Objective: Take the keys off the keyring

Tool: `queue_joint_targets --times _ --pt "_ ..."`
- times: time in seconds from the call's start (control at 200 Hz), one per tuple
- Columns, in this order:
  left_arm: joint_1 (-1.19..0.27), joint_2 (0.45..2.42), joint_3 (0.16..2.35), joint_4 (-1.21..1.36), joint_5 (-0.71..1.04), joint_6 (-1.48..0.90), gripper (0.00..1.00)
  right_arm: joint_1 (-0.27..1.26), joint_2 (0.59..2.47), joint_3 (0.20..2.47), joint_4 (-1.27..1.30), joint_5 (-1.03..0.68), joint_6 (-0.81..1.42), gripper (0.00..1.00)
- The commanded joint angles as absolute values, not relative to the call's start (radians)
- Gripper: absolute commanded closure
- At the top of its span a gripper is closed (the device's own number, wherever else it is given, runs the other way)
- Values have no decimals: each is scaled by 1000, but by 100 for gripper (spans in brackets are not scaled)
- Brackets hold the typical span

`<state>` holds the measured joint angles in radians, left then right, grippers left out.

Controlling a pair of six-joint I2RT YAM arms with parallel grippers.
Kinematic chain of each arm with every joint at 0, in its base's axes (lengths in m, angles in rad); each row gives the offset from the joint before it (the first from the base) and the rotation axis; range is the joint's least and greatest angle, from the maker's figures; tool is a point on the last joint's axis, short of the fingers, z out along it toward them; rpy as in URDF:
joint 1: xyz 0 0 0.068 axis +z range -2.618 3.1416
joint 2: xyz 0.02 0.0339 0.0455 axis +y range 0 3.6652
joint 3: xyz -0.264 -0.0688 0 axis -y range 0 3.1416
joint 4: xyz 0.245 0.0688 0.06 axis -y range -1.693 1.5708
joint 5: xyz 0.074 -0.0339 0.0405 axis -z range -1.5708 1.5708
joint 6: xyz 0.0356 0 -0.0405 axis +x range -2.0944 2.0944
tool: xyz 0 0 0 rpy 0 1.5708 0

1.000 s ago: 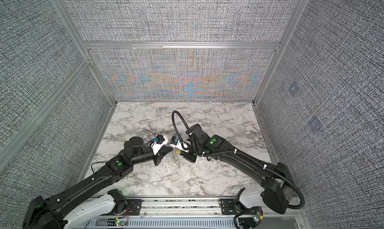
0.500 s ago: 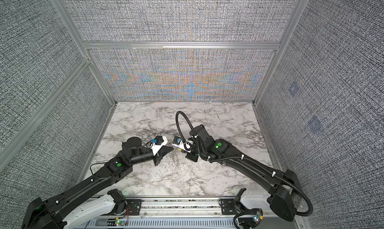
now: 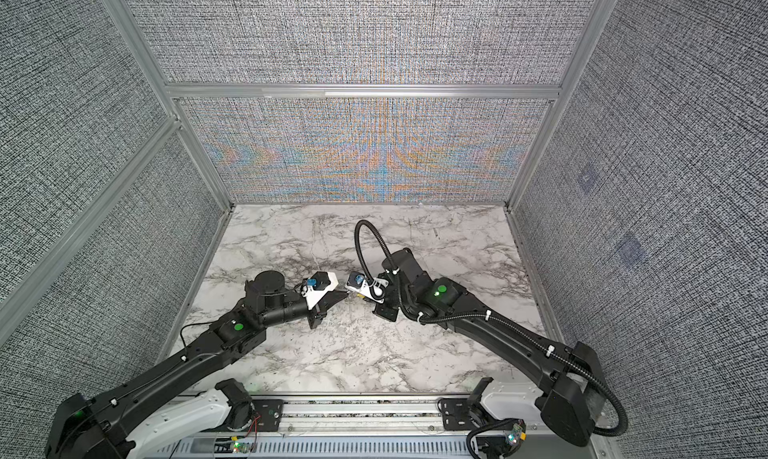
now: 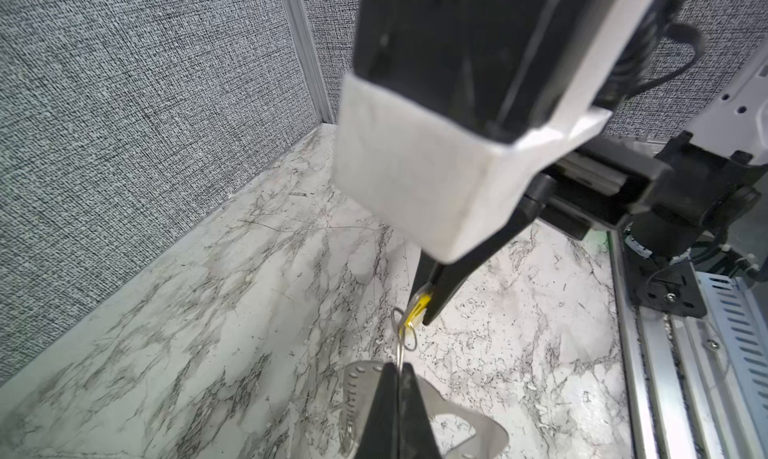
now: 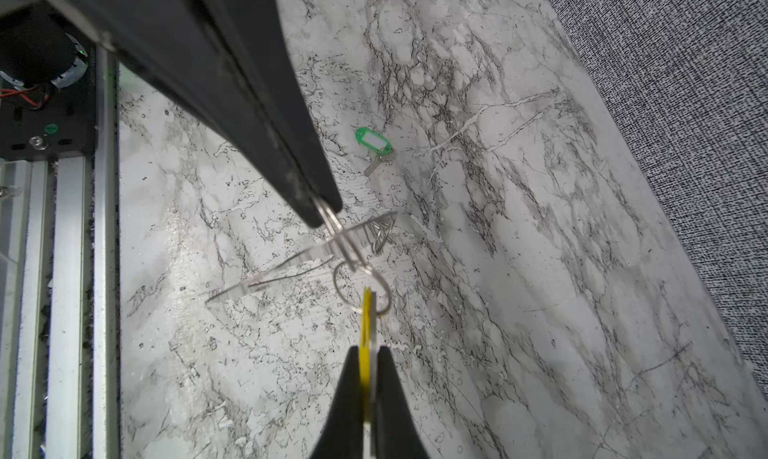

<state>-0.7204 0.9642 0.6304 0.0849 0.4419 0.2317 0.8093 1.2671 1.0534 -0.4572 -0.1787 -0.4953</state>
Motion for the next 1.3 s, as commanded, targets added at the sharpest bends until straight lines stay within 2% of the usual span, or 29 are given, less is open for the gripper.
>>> queue_joint_targets --times 0.0,0.27,0.61,1.296 --pt "-733 957 644 112 382 266 100 798 1279 1063 -569 -87 -490 100" --pt "-778 956 652 139 251 299 100 798 1305 1063 -567 -186 -486 100" --pt "-802 943 614 204 200 296 100 801 1331 1064 -538 -285 -453 100" --pt "-802 978 623 156 84 264 100 802 1281 1045 -527 -217 -399 100"
